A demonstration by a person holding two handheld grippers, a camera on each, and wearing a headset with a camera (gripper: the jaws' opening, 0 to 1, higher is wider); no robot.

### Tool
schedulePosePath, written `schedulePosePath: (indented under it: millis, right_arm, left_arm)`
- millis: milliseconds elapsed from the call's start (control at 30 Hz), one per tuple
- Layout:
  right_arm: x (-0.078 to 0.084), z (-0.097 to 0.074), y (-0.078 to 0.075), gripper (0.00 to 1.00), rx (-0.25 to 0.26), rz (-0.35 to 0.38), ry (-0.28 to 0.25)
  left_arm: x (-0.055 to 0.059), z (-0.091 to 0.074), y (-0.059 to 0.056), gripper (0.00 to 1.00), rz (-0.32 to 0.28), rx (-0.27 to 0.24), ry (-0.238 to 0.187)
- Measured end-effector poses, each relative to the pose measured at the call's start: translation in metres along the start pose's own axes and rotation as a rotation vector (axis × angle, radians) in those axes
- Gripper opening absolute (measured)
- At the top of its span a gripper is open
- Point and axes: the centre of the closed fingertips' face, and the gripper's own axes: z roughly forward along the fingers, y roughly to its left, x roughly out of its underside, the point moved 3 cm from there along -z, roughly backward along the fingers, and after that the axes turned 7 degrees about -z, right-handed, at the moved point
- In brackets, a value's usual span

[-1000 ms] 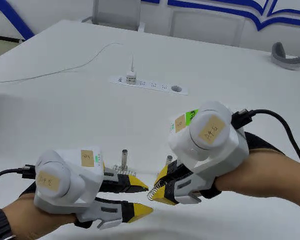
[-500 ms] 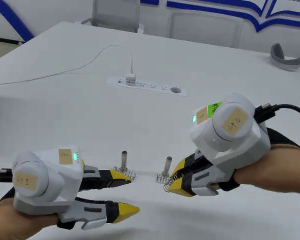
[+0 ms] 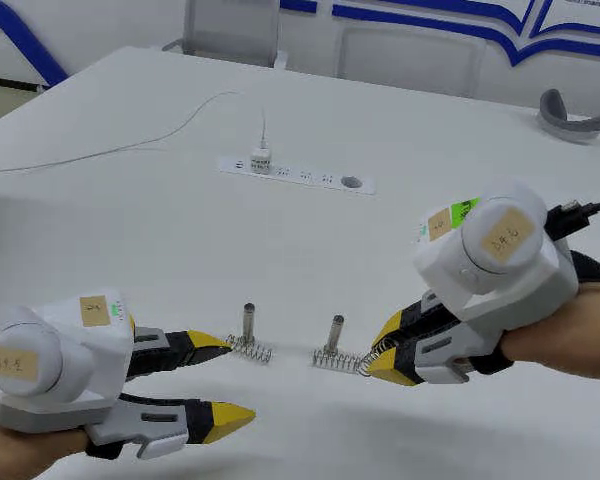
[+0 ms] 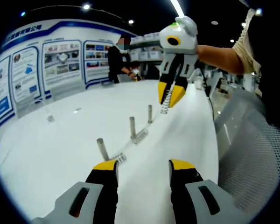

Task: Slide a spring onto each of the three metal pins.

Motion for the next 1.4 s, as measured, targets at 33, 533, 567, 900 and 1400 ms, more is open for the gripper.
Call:
schedulePosePath:
  millis: [33,533,567,900,1400]
  right_arm:
    - [0.002,-0.002,-0.002,0.12,0.004,0.002,0.005]
    - [0.021,-0.020,-0.019,0.13,0.050,0.036,0.038]
    - [0.022,-0.022,-0.020,0.13,0.054,0.037,0.039]
    - [0.032,-0.030,-0.036,0.13,0.082,0.046,0.073]
    - [0.044,-0.021,-0.056,0.13,0.079,0.063,0.124]
  left_arm:
    - [0.001,-0.001,0.001,0.45,-0.004,-0.006,-0.001]
    - [0.007,-0.009,0.006,0.49,-0.036,-0.049,-0.003]
    - [0.007,-0.009,0.006,0.50,-0.037,-0.051,-0.003]
    - [0.010,-0.010,0.006,0.51,-0.050,-0.057,-0.002]
    - [0.009,-0.011,0.008,0.51,-0.061,-0.060,-0.008]
